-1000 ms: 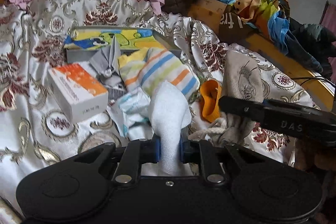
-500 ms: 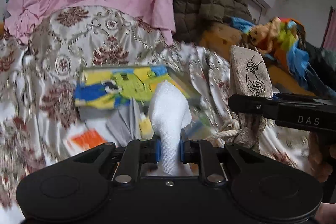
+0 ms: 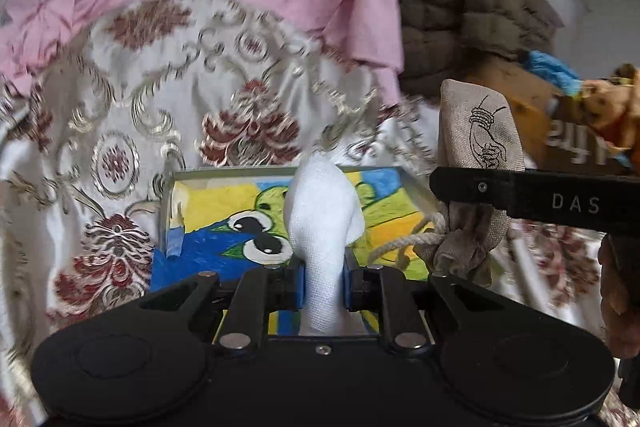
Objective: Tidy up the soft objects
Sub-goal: 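Carry the white cloth with the left tool while the right tool carries the pouch to the tray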
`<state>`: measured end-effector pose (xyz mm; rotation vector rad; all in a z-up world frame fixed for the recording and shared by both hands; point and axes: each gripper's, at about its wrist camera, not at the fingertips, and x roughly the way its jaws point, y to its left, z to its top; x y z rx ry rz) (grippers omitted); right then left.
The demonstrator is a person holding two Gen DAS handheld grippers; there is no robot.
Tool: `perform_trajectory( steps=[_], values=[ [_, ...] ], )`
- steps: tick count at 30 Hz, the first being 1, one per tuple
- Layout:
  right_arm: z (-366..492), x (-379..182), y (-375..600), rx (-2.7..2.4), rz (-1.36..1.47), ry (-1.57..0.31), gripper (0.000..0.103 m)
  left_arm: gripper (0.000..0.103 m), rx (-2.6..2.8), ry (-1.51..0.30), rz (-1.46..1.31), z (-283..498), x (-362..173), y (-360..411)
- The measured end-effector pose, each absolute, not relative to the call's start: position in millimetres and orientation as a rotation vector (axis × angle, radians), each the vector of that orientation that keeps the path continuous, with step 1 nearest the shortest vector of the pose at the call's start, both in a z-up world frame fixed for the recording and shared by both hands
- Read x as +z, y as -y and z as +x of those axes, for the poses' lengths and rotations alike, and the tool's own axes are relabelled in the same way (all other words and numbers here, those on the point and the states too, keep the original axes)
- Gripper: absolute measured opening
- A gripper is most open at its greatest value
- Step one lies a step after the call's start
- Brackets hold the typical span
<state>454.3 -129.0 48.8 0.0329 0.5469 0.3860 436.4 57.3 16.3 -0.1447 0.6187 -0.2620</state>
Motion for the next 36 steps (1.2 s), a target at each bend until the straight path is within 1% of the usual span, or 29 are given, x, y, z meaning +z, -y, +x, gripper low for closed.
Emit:
perform_trajectory(
  steps=[7, 11, 13, 22, 24, 25, 27, 28, 30, 32, 33, 36],
  values=[
    [521.6, -0.1, 119.7, 0.350, 0.060, -0.697, 0.040, 0.019, -0.239, -0.727, -0.154, 495.5, -29.7, -62.4],
    [540.9, -23.6, 116.0, 0.332, 0.030, -0.796, 0.042, 0.019, -0.217, -0.813, -0.140, 511.6, -50.8, -62.5],
    [544.8, -30.7, 115.5, 0.329, 0.027, -0.817, 0.042, 0.018, -0.210, -0.846, -0.132, 515.5, -59.3, -62.8],
    [547.2, -38.3, 116.4, 0.321, 0.011, -0.853, 0.050, 0.024, -0.210, -0.808, -0.124, 513.7, -60.2, -62.8],
    [545.4, -37.8, 116.4, 0.318, 0.003, -0.856, 0.052, 0.029, -0.208, -0.807, -0.114, 512.1, -59.3, -60.9],
    [545.5, -37.2, 117.1, 0.317, -0.001, -0.857, 0.054, 0.030, -0.205, -0.808, -0.109, 511.1, -58.4, -60.1],
    [543.4, -34.8, 118.2, 0.312, -0.010, -0.859, 0.059, 0.036, -0.199, -0.810, -0.107, 511.3, -56.2, -58.8],
    [542.2, -32.5, 119.0, 0.310, -0.015, -0.858, 0.064, 0.038, -0.198, -0.810, -0.109, 510.0, -54.8, -58.9],
    [538.0, -25.7, 121.5, 0.304, -0.022, -0.847, 0.070, 0.046, -0.190, -0.808, -0.113, 506.6, -50.0, -59.3],
    [533.4, -16.6, 124.4, 0.295, -0.027, -0.826, 0.080, 0.051, -0.186, -0.798, -0.109, 502.4, -43.2, -59.1],
    [530.5, -11.1, 126.0, 0.288, -0.030, -0.813, 0.082, 0.055, -0.183, -0.791, -0.104, 500.0, -38.9, -59.1],
    [519.2, 9.2, 131.9, 0.277, -0.026, -0.768, 0.088, 0.063, -0.166, -0.763, -0.093, 490.5, -22.3, -59.1]
  ],
)
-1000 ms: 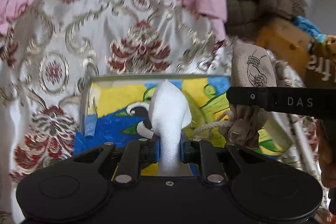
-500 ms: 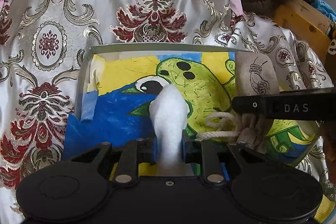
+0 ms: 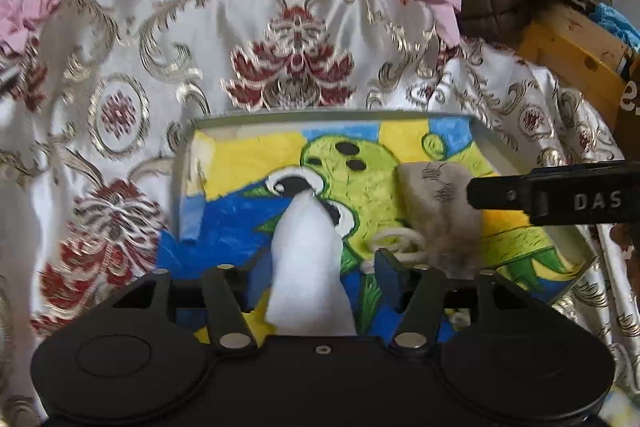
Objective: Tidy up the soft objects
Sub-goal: 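Carry the white cloth with the left tool while the right tool carries the pouch to the tray, then open the left tool over the tray while the right tool releases the pouch there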
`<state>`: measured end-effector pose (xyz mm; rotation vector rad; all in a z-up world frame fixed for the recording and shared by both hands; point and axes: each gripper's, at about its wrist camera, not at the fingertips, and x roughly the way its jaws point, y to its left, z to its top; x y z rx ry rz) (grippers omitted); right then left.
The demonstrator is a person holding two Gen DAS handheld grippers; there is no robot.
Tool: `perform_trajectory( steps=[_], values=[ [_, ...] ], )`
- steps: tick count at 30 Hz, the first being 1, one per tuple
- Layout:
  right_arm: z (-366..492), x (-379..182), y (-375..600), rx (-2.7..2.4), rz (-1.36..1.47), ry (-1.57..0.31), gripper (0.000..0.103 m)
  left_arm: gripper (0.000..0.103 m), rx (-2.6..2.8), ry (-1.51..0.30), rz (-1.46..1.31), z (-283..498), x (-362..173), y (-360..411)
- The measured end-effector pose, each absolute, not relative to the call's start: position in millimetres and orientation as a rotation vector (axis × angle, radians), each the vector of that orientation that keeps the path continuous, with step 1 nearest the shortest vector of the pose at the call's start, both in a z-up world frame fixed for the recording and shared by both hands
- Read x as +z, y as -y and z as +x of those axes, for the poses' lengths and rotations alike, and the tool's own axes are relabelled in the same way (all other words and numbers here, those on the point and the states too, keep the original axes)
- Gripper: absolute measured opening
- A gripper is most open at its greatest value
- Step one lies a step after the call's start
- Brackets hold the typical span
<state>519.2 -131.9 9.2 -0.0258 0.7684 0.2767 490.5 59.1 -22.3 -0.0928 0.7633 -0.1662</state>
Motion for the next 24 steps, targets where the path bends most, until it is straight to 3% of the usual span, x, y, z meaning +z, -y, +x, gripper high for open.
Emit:
perform_trajectory(
  steps=[5, 9, 15, 24],
  values=[
    [483.7, 50.0, 142.5, 0.282, -0.032, -0.632, 0.101, 0.079, -0.141, -0.687, -0.086, 463.6, 15.1, -59.3],
    [442.2, 83.9, 152.4, 0.286, -0.030, -0.518, 0.103, 0.093, -0.111, -0.616, -0.064, 430.7, 47.0, -55.1],
    [378.7, 119.7, 166.3, 0.249, -0.028, -0.393, 0.103, 0.102, -0.082, -0.498, -0.041, 369.9, 91.9, -47.8],
    [268.5, 135.1, 182.8, 0.176, -0.066, -0.233, 0.103, 0.102, -0.090, -0.358, -0.106, 269.3, 127.5, -36.9]
  ],
)
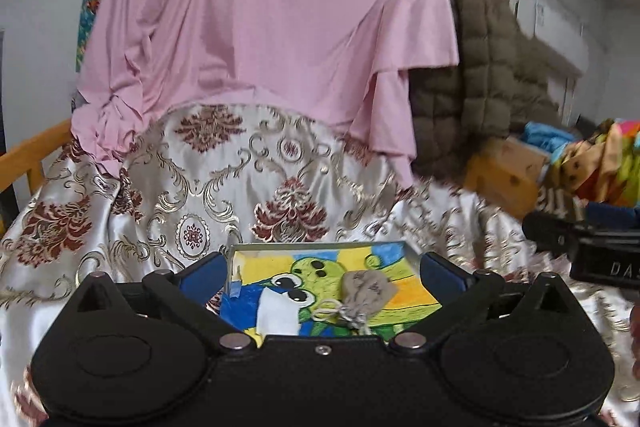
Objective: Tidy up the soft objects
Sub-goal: 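Open the left tool over the tray while the right tool releases the pouch there, then move both tools back from the tray toward the pile of items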
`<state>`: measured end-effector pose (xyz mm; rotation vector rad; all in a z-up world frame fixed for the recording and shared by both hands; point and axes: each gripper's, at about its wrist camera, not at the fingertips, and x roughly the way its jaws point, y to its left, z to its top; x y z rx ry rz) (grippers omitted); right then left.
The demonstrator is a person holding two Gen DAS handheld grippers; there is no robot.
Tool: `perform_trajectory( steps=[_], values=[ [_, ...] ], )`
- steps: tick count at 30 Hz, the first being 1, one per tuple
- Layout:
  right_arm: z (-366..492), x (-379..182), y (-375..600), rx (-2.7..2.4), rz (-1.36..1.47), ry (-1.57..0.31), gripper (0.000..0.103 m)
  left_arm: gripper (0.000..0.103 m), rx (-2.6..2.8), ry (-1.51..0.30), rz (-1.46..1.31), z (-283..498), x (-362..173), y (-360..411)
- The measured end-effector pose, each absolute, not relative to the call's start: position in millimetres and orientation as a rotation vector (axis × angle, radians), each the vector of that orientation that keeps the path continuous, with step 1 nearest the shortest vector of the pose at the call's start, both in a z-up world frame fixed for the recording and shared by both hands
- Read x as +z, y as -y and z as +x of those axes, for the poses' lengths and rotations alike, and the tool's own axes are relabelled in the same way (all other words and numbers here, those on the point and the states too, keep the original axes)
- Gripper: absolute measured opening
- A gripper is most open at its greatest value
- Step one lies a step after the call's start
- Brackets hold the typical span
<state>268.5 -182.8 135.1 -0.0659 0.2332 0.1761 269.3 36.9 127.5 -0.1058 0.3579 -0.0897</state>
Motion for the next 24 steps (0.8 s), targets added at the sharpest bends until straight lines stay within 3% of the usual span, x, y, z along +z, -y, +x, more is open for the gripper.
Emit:
perform_trajectory(
  steps=[11, 24],
  values=[
    [162.8, 130.1, 189.7, 0.155, -0.083, -0.115, 0.103, 0.102, -0.113, -0.226, -0.105, 164.3, 126.8, -13.6],
    [97.5, 93.3, 200.7, 0.078, -0.012, -0.109, 0.103, 0.102, -0.116, -0.232, -0.108, 102.4, 85.2, -12.4]
  ],
)
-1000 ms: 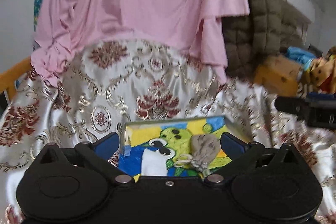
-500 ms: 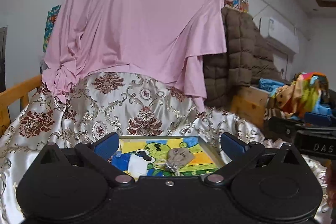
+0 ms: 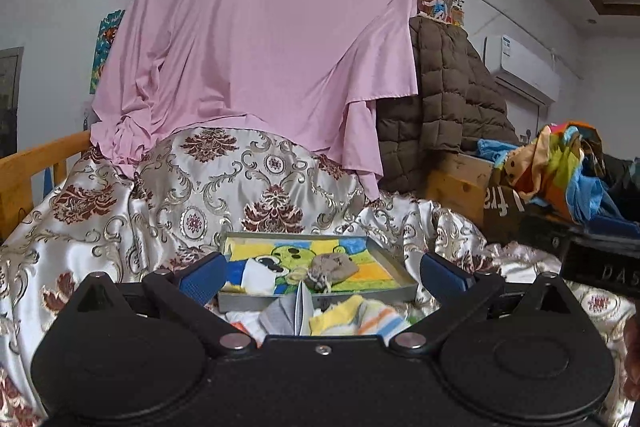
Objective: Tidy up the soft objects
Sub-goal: 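Move both tools back from the tray toward the pile of items, then grasp the blue-orange striped towel with the left tool while the right tool grasps the orange band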
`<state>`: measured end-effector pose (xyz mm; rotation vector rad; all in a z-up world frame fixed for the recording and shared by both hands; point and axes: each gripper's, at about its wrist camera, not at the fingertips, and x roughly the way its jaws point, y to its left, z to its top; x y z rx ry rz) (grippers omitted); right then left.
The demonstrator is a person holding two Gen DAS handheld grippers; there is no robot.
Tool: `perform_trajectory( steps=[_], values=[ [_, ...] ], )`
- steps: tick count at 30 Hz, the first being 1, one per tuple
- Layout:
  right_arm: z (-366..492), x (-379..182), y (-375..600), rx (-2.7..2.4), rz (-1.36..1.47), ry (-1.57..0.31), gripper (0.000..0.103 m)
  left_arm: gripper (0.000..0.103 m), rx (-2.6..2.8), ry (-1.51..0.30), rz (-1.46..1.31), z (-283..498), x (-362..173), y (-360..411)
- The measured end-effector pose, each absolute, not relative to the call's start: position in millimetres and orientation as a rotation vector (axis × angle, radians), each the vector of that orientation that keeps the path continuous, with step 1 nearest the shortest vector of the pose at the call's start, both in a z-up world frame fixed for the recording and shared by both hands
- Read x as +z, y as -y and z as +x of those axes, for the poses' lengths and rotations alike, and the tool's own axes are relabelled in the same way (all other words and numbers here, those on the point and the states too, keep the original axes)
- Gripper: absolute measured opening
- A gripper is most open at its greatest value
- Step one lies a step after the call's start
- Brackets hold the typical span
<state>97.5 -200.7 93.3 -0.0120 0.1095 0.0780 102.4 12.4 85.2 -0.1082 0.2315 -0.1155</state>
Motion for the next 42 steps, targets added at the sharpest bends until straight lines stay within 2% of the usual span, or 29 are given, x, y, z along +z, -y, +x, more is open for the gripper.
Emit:
perform_trajectory(
  steps=[16, 42],
  values=[
    [85.5, 16.3, 213.3, 0.053, 0.011, -0.264, 0.103, 0.102, -0.098, -0.388, -0.046, 88.3, 19.2, -12.3],
    [114.7, -34.1, 206.6, 0.233, -0.037, -0.535, 0.103, 0.102, -0.154, -0.627, -0.007, 111.4, -31.2, -3.5]
  ],
)
